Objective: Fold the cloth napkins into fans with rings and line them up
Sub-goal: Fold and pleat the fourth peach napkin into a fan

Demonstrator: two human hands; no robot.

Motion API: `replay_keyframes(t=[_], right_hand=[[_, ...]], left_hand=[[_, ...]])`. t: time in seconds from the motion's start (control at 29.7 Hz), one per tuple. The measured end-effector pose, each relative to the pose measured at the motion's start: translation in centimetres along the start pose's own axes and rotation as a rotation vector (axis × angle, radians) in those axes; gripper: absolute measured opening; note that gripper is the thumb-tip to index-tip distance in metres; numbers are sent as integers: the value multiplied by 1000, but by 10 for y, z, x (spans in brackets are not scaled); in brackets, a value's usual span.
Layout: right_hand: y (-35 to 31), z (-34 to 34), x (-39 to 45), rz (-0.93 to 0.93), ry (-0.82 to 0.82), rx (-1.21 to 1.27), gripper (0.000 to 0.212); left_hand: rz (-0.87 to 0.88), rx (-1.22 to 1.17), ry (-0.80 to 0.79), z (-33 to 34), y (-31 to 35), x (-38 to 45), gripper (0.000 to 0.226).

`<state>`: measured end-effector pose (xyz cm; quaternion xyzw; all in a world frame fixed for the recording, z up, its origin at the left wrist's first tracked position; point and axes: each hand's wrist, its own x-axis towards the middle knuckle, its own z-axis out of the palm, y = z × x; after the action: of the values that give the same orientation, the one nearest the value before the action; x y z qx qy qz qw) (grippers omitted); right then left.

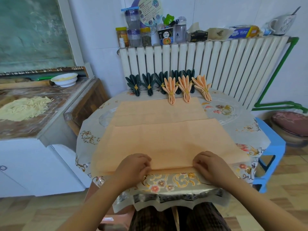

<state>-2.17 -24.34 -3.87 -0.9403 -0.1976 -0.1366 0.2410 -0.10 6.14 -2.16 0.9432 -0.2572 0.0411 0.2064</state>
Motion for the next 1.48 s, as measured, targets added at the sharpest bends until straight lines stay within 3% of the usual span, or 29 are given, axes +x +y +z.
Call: replay_keyframes(t=[0.24,0.37,0.47,0.64,0.81,0.91,1.25,1.31,1.41,1.48], right_hand=[[-4,0,-22,-27,-29,40,21],[-11,-1,-13,-2,-39,12,19],[-22,5,4,-4,-49,-2,23],[-45,34,59,-35,-116,-21,35],[-57,66,114,-20,-191,-67,33],[-59,78,118,10,-132,-70,41],[-55,90,118,-4,-70,-87,42],[-54,89,118,-10,-76,-78,45],[-53,87,118,-11,-75,-8,44],[-51,86,119,18,-24,124,33]], left_hand=[[0,-115,-17,9,4,-20,10],[-27,-177,-49,3,7,-17,30],[-89,-224,-36,-4,10,-4,7],[-268,-38,-14,-8,-17,31,21],[-480,114,7,-15,-66,65,29],[-561,146,13,-20,-89,81,34],[-691,135,-303,-59,-134,124,66],[-677,71,-304,-62,-129,125,56],[-626,-4,-145,-66,-108,117,22],[-554,51,-57,-66,-81,109,18]])
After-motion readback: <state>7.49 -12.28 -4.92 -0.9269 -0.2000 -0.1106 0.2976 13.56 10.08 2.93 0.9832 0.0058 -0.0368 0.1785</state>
